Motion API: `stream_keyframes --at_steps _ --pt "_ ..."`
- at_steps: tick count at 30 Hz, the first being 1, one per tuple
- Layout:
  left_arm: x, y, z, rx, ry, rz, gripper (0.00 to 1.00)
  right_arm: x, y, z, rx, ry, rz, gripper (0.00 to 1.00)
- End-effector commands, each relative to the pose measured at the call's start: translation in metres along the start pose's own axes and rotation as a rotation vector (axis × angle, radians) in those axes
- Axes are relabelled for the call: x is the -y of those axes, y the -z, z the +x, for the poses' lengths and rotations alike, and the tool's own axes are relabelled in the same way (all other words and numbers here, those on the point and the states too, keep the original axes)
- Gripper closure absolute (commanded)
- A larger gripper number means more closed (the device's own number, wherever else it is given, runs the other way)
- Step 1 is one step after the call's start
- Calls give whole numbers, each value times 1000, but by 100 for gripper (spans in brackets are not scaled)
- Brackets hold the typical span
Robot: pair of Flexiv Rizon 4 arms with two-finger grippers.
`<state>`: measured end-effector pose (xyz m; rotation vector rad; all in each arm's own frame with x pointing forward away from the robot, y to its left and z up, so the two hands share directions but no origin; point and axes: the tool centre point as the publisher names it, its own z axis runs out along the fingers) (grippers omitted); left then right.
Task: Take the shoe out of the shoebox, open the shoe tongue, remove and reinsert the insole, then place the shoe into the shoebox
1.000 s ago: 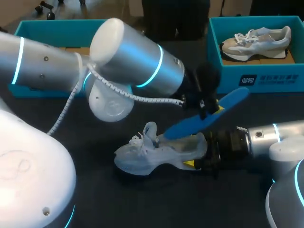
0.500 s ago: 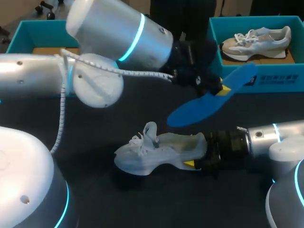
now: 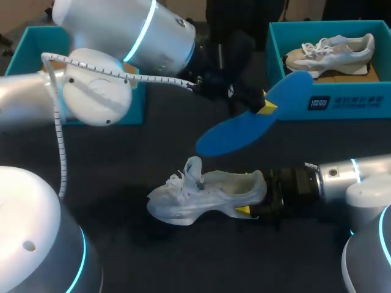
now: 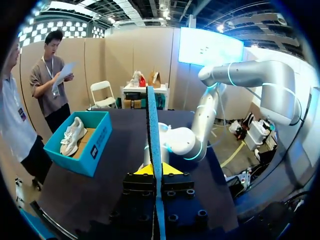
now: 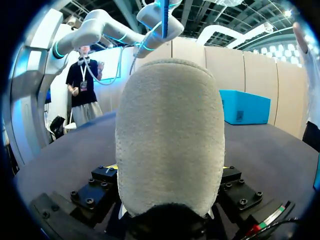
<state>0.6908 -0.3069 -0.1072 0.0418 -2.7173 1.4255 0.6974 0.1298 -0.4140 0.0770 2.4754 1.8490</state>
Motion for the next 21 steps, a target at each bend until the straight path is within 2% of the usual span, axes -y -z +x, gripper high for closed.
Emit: stream_keyframes --at_steps 1,2,6,13,21 --pt "-3 6 2 -34 53 45 100 -2 -2 0 -2 0 7 100" --pt "-2 9 2 -27 61 49 100 -2 -2 0 -2 0 7 100" --pt "6 30 11 -60 82 154 100 -2 -2 0 -2 0 7 100" --pt "26 66 39 -133 57 328 100 -2 -2 0 -2 0 7 100" --pt "52 105 60 -96 53 418 100 -2 -2 0 -2 0 7 100"
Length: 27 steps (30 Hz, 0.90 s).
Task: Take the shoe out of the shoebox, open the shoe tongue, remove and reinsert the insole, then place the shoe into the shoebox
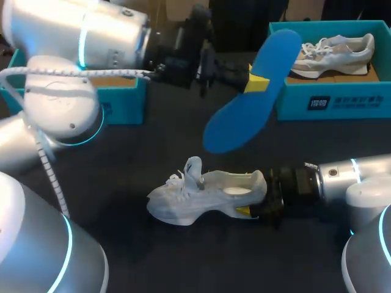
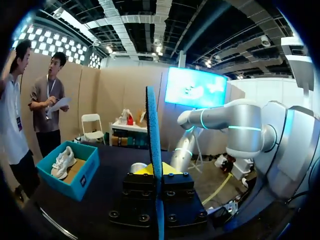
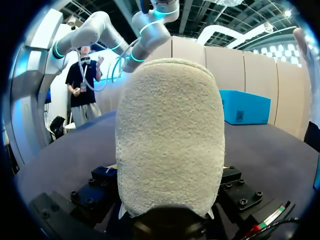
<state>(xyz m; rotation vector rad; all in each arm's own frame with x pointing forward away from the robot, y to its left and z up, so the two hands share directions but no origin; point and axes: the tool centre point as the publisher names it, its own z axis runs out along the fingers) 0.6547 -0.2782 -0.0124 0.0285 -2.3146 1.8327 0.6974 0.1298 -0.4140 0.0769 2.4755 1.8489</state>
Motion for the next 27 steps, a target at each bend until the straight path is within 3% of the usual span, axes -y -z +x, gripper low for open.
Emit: stream_keyframes --at_steps 1,15,27 --pt "7 33 22 6 11 62 100 -2 -2 0 -2 0 7 100" --pt "7 33 22 6 11 62 100 -2 -2 0 -2 0 7 100" --pt "26 66 36 16 -3 151 100 -2 -2 0 -2 0 7 100"
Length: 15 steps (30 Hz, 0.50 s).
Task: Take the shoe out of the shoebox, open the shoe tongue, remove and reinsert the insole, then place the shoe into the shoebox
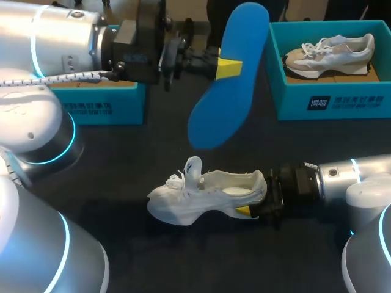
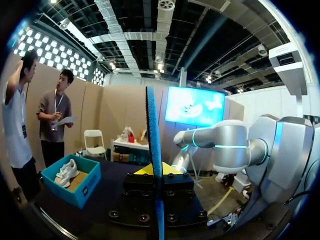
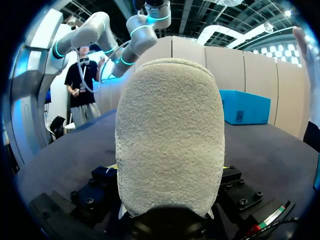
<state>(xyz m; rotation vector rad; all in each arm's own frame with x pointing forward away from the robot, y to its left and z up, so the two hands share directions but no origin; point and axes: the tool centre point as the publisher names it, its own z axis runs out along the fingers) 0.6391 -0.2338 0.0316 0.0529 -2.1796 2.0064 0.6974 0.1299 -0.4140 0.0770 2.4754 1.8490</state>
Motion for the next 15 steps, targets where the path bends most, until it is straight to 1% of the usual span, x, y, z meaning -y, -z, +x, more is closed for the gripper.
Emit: stream_keyframes --at_steps 1,2,8,11,15 --pt "0 19 10 13 5 5 100 -2 -1 0 -2 0 7 100" --pt "1 21 10 21 15 5 100 -2 -1 0 -2 0 7 100" --pt "8 34 21 -43 57 51 100 -2 -1 0 -2 0 7 100" --pt "10 39 26 -56 59 53 100 -2 -1 0 -2 0 7 100" --pt "10 40 28 -63 72 53 100 -2 -1 0 -2 0 7 100"
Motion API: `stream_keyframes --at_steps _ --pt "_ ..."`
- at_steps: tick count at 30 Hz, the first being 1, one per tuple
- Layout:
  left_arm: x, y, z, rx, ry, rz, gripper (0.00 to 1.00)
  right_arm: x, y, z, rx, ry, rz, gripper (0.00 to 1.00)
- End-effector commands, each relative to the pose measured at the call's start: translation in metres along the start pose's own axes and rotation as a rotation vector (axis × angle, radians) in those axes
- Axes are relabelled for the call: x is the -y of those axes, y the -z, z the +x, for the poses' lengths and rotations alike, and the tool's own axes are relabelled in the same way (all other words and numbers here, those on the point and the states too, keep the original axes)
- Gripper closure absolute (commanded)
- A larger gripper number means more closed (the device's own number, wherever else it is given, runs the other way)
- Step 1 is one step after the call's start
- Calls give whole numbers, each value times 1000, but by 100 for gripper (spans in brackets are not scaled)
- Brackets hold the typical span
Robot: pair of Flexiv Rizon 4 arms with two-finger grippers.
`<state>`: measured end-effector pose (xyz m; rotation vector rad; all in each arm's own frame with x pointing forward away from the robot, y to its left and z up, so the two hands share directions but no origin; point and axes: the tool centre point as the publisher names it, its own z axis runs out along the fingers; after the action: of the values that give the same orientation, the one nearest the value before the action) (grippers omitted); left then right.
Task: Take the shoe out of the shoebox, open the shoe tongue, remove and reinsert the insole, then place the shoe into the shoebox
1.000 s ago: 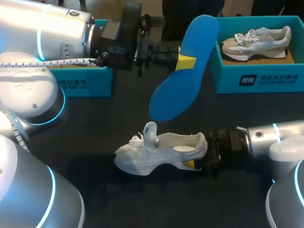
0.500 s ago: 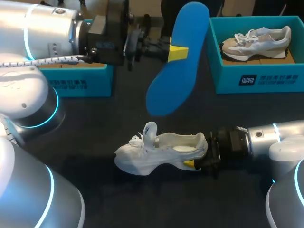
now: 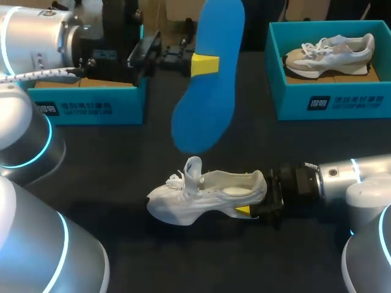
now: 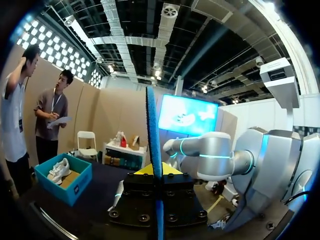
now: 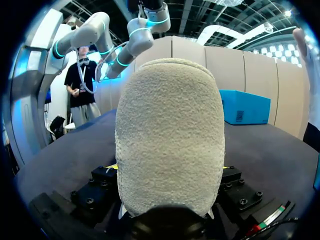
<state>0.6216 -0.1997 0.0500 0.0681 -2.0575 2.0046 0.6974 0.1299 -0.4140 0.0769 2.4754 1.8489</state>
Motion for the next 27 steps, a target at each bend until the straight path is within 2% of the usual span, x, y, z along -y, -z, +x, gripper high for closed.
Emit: stream_keyframes --at_steps 1,13,23,24,25,26,27 --pt "-2 5 6 0 7 -2 100 -2 -1 0 -2 -1 7 100" --pt "-7 -7 13 -6 22 -15 100 -2 -1 0 -2 -1 7 100" --pt "-7 -7 13 -8 28 -12 100 -2 -1 0 -2 -1 7 100" --pt "-7 -7 13 -8 28 -12 100 -2 -1 0 -7 6 19 93" --pt "-7 -7 13 -8 28 -12 100 -3 0 0 -11 6 29 77" --pt "-7 -7 13 -8 28 -12 100 -4 1 0 -18 9 40 59" --pt "-7 -7 13 -8 28 -12 100 -5 1 -1 -21 10 43 32"
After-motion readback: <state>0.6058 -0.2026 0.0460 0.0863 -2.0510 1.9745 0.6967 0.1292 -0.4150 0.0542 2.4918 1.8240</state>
